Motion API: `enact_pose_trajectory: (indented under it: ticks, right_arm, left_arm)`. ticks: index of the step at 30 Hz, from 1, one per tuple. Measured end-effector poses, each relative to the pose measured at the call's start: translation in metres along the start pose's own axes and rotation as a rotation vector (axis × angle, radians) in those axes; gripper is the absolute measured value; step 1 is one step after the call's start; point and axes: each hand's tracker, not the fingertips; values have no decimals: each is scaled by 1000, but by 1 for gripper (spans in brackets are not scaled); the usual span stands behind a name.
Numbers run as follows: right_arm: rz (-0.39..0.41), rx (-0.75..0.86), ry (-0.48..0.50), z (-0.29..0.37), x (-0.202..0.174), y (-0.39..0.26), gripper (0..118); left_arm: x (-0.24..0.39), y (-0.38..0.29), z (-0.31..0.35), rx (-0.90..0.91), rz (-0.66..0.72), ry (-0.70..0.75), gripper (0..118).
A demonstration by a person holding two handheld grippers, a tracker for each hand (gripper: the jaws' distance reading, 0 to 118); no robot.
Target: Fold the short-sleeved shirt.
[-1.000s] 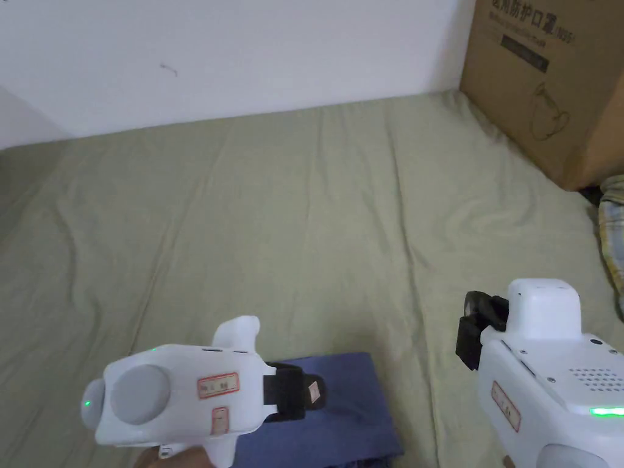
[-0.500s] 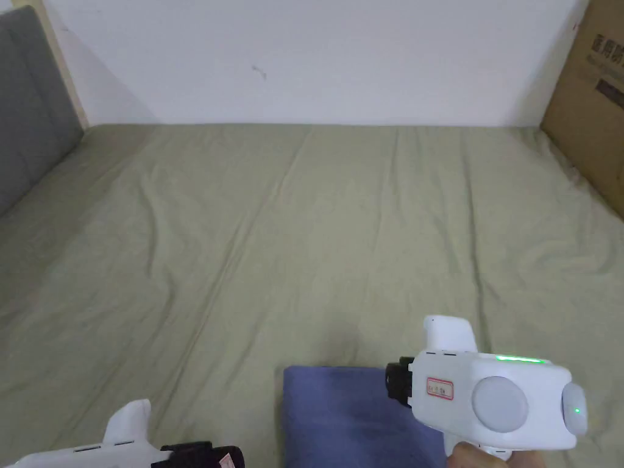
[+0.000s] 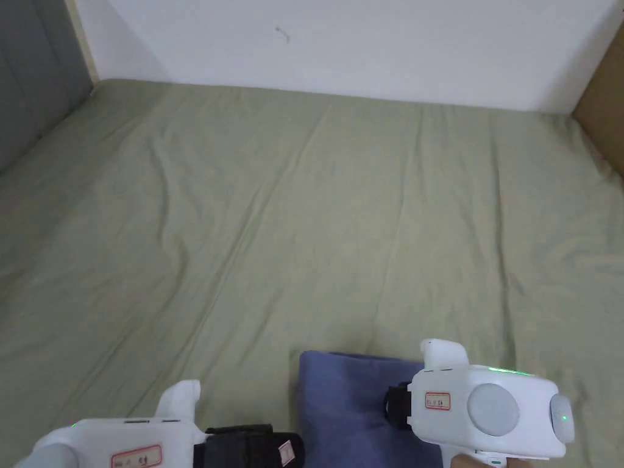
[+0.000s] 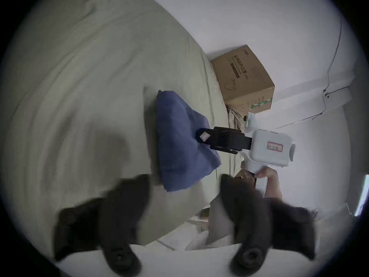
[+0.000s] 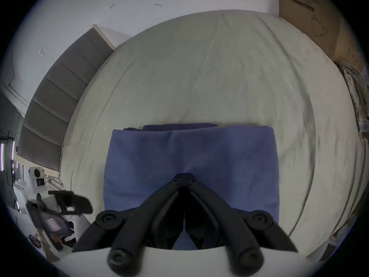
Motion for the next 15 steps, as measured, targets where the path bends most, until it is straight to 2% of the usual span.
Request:
enact_pose_trajectory:
  ticks: [4,9,12,15]
  right_arm:
    - [30,0,-14,-1,-3,-1,1]
    - [10,-5,1,-2,1,0,1]
    - [-7,-6,9,-3,2,0,1]
    - [-22,-6,22,-2,6,0,1]
  left_arm:
    - [-13,25,-32,-23,18,-31,118]
    - [-22,46,-79,-73,44,-73,118]
    - [-29,49,-102,-74,53,-154,118]
    - [-36,55,-110,-65,134,-259,118]
